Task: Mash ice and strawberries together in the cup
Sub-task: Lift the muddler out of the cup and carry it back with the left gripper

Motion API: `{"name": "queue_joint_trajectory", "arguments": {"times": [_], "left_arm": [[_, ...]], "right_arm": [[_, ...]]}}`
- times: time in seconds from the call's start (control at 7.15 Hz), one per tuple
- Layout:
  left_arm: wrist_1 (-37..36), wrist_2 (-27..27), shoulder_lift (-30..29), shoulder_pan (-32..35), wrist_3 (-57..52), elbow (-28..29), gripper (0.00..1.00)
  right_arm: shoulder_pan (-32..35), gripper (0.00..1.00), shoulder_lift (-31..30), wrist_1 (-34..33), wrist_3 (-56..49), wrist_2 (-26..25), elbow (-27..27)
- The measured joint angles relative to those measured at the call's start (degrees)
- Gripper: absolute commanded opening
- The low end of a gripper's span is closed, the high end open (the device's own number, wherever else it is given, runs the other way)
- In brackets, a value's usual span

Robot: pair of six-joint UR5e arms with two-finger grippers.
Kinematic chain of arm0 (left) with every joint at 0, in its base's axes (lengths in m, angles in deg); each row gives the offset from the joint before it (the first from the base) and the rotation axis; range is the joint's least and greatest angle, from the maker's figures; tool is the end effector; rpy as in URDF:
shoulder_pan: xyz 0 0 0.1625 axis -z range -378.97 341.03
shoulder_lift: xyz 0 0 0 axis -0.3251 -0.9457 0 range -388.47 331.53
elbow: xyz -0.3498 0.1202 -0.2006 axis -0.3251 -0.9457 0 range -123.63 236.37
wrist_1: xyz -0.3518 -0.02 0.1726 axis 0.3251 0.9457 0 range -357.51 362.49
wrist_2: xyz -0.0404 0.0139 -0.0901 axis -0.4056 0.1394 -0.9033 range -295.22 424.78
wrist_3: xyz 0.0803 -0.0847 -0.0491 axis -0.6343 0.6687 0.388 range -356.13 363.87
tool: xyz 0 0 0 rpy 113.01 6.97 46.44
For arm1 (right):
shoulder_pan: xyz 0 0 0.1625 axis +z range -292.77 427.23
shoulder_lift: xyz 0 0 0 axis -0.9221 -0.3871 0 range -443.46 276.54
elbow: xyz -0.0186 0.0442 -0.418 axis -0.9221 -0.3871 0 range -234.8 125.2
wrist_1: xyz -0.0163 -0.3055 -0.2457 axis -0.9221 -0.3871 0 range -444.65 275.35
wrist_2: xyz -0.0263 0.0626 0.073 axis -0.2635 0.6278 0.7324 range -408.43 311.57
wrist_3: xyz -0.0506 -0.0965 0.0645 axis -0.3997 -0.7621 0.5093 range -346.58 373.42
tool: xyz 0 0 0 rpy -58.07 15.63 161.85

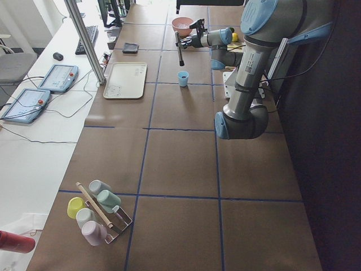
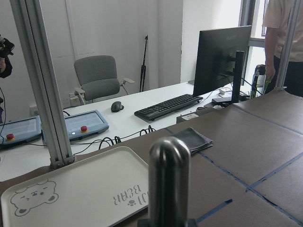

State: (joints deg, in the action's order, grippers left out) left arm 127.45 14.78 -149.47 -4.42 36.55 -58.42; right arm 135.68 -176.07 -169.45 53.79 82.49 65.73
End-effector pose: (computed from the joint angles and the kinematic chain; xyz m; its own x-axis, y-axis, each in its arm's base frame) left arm 0.4494 -0.3385 0.1171 0.6789 0.4899 -0.5468 0.4503 0.3104 0.8372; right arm -0.1157 -0.4302 0.4356 0.6347 0.0394 0.7718 -0.1356 0.9889 0.0610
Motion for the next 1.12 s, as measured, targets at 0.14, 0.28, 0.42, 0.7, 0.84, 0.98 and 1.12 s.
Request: {"name": "queue_joint_trajectory", "arguments": {"times": [0.14, 0.28, 0.42, 0.7, 0.84, 0.98, 1.12], "left_arm": [[-4.4, -0.82, 0.86, 1.84, -0.01, -0.67, 0.0], [-7.8, -3.16, 2.31, 4.43, 0.22, -0.93, 0.0], [-9.35, -8.39, 4.95, 8.37, 0.56, -1.02, 0.0], [-10.33, -25.98, 13.25, 20.24, 0.78, -1.03, 0.0], [-10.51, -35.45, 18.4, 26.21, 0.8, -1.01, 0.0], [-11.77, -44.61, 23.6, 31.35, 0.78, -0.98, 0.0], [-16.02, -53.8, 27.44, 36.19, 0.75, -0.89, 0.01]], "right_arm": [[1.39, 1.0, -0.82, -0.12, -2.98, 0.04, -0.31], [3.0, 1.0, -1.68, -0.39, -6.54, 0.15, -0.88], [4.31, 1.0, -2.55, -0.68, -9.35, 0.31, -1.23], [6.31, 1.0, -4.1, -0.89, -12.66, 0.45, -1.44], [7.35, 1.0, -5.04, -1.04, -14.79, 0.49, -1.57], [8.1, 1.0, -5.73, -1.19, -16.3, 0.53, -1.92], [8.74, 1.0, -6.25, -1.25, -17.5, 0.69, -2.43]]}}
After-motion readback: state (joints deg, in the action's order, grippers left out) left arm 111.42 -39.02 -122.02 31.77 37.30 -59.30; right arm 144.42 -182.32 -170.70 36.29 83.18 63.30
